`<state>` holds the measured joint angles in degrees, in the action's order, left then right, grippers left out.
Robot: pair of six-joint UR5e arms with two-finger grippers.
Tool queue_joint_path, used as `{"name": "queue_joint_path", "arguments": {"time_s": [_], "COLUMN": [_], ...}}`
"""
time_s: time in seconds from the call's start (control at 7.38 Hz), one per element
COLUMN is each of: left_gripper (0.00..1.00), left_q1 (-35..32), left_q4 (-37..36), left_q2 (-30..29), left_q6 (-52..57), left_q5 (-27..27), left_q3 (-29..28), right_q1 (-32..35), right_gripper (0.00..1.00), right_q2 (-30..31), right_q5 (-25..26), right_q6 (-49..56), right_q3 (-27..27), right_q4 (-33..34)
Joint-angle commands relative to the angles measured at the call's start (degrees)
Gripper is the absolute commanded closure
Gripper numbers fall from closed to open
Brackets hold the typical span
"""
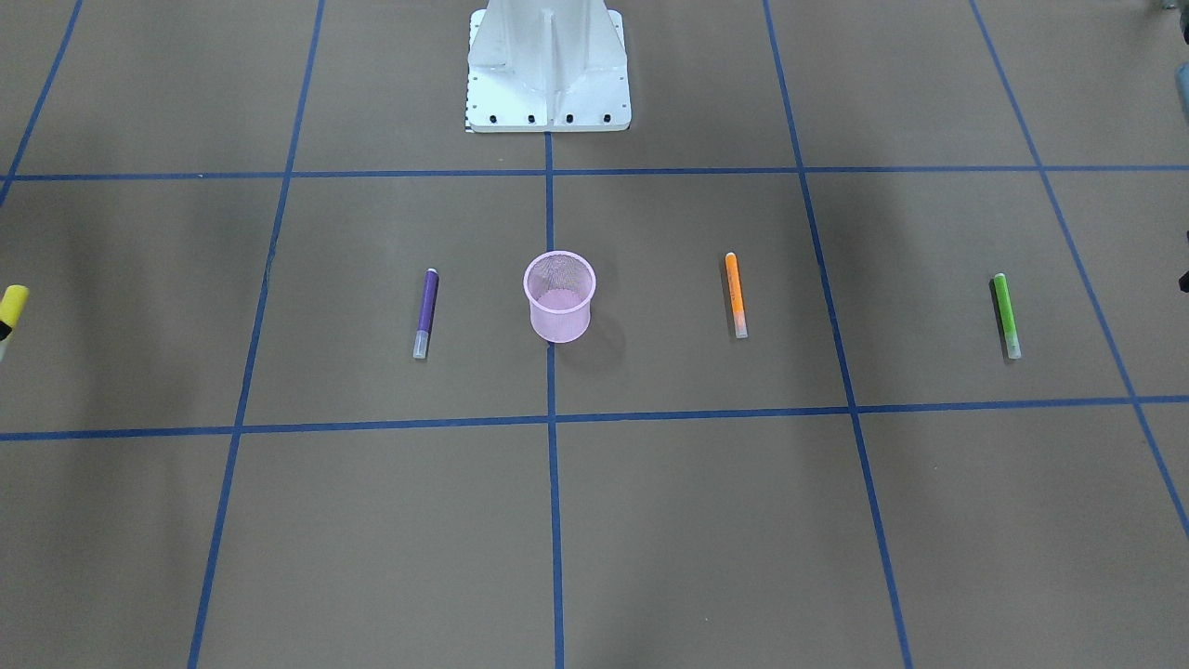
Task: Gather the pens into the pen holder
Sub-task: 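Move the right gripper with the yellow highlighter over the pink cup and lower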
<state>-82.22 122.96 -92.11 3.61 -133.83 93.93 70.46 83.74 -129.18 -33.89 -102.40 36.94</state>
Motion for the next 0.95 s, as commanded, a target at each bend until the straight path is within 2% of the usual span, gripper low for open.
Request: {"name": "queue_joint_path", "arguments": {"time_s": [0.0, 0.54, 0.68, 0.81], "left_gripper": [0.0, 0.0, 0.0, 0.0], "left_q1": [1.36, 2.15, 2.42, 2.51], "left_q4": [0.17, 0.08, 0.0, 0.0], "left_q2": [-0.44, -1.58, -1.59, -1.59], "left_q6": [-1.05, -3.34, -3.44, -3.44], "left_q5": [-0.02, -0.02, -0.02, -0.02], "left_q3": [0.28, -0.07, -0.07, -0.07], "right_q1": [-12.91, -40.6, -46.85, -50.39], "right_gripper": [1.0, 1.0, 1.0, 1.0], "right_q2": [-4.96, -14.9, -17.79, -20.09], "right_q5": [15.8, 52.88, 62.2, 68.56], "right_q6": [-13.6, -16.39, -16.39, -15.78], "right_q3": [-3.07, -1.67, 0.07, 3.14], "right_q4": [-4.84, -4.33, -4.07, -3.98]}}
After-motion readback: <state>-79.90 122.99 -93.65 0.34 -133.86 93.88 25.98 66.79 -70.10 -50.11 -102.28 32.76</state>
